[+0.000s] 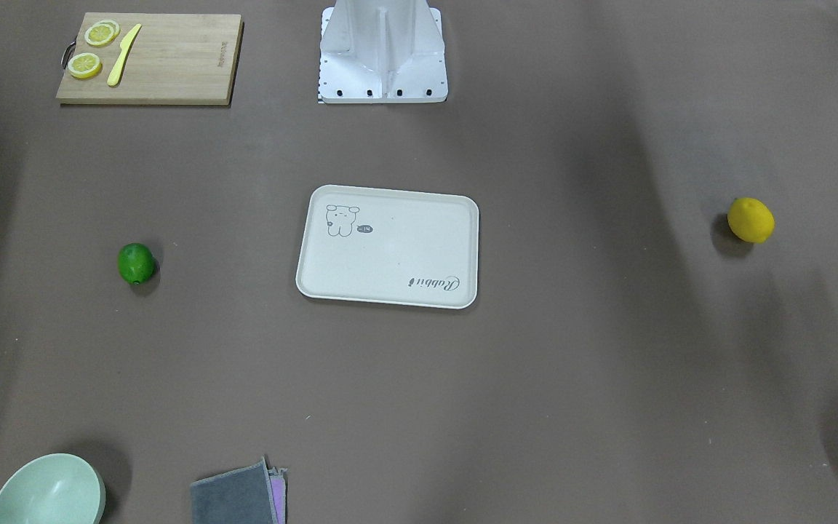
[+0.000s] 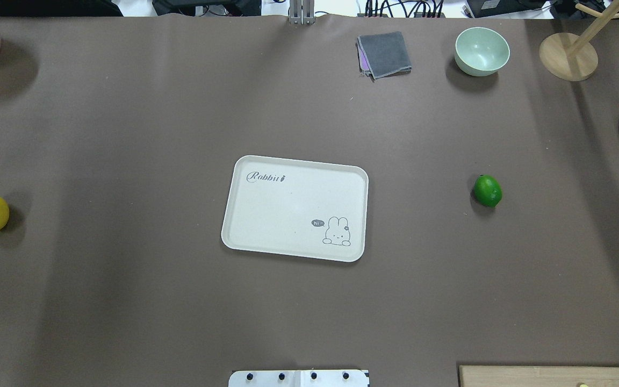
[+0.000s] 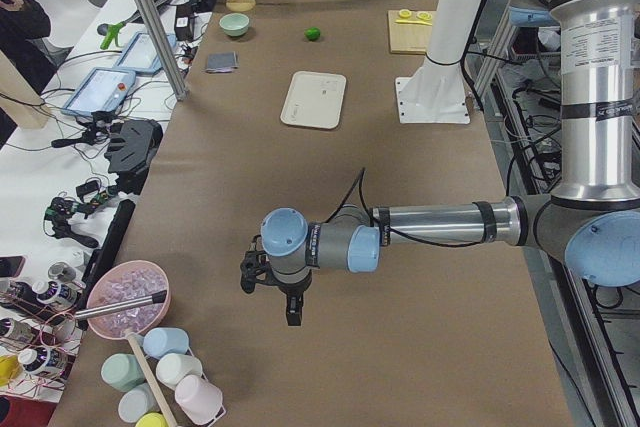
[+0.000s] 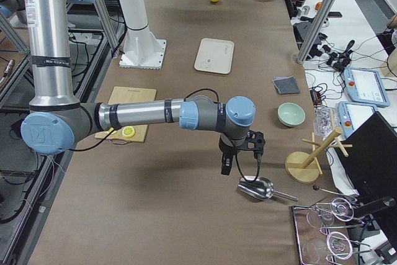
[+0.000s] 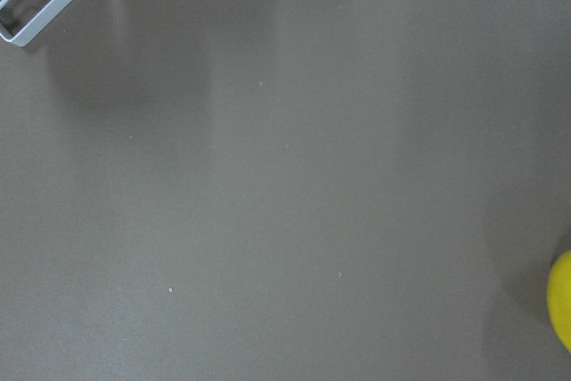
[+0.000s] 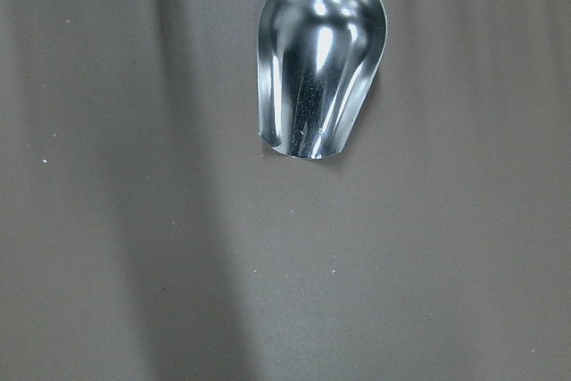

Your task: Place all lemons on tray

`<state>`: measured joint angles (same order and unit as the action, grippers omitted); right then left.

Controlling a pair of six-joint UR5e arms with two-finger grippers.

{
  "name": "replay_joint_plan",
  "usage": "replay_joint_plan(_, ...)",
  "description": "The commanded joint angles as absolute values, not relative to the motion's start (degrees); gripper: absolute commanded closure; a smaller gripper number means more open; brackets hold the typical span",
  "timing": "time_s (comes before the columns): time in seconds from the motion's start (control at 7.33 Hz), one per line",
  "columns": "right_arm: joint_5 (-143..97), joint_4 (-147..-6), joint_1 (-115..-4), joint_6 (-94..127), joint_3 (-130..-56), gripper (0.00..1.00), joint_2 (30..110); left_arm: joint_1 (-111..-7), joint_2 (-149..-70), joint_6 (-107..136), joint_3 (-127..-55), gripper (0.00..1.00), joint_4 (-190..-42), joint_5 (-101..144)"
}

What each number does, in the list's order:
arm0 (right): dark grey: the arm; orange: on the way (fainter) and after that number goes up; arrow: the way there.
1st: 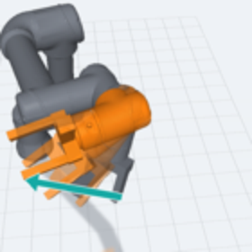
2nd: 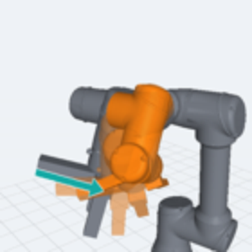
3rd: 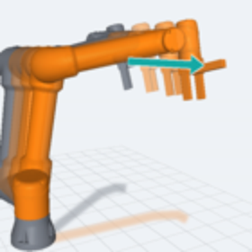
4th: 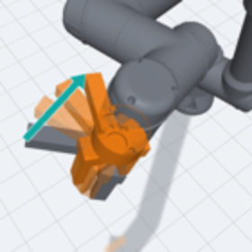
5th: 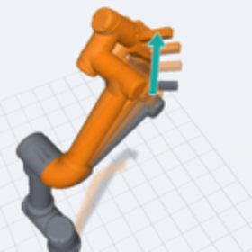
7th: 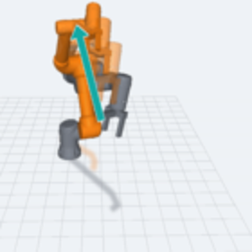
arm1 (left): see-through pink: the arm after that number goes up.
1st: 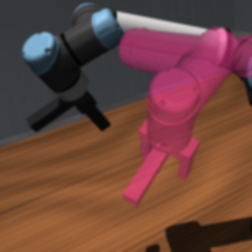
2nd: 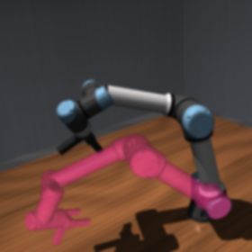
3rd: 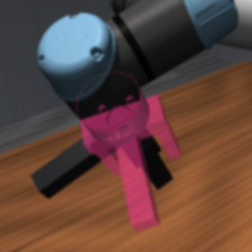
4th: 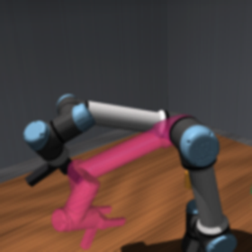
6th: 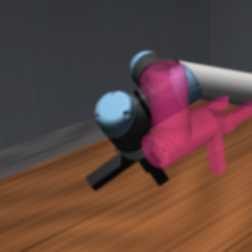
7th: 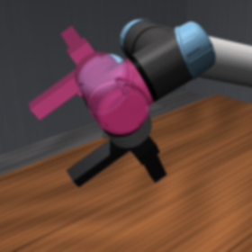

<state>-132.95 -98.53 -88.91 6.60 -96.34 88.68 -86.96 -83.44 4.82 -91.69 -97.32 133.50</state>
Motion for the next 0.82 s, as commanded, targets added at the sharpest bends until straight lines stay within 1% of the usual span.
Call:
replay_joint_plan(0.0, -132.89, -98.44, -88.86, 6.59, -96.24, 0.01, 88.68, -87.54, -83.58, 4.83, -92.11, 0.02, -96.51, 134.99)
replay_joint_plan(0.14, -132.89, -98.44, -88.86, 6.59, -96.33, 0.01, 88.68, -87.71, -85.32, 4.83, -92.11, 0.02, -93.20, 135.09)
replay_joint_plan(0.55, -133.41, -98.61, -88.60, 6.77, -96.68, 0.01, 88.42, -87.63, -86.22, 5.71, -93.86, 0.02, -92.02, 135.18)
replay_joint_plan(0.68, -133.42, -98.61, -88.42, 6.77, -96.68, 0.01, 88.42, -87.28, -86.92, 11.63, -95.69, 0.02, -92.11, 135.18)
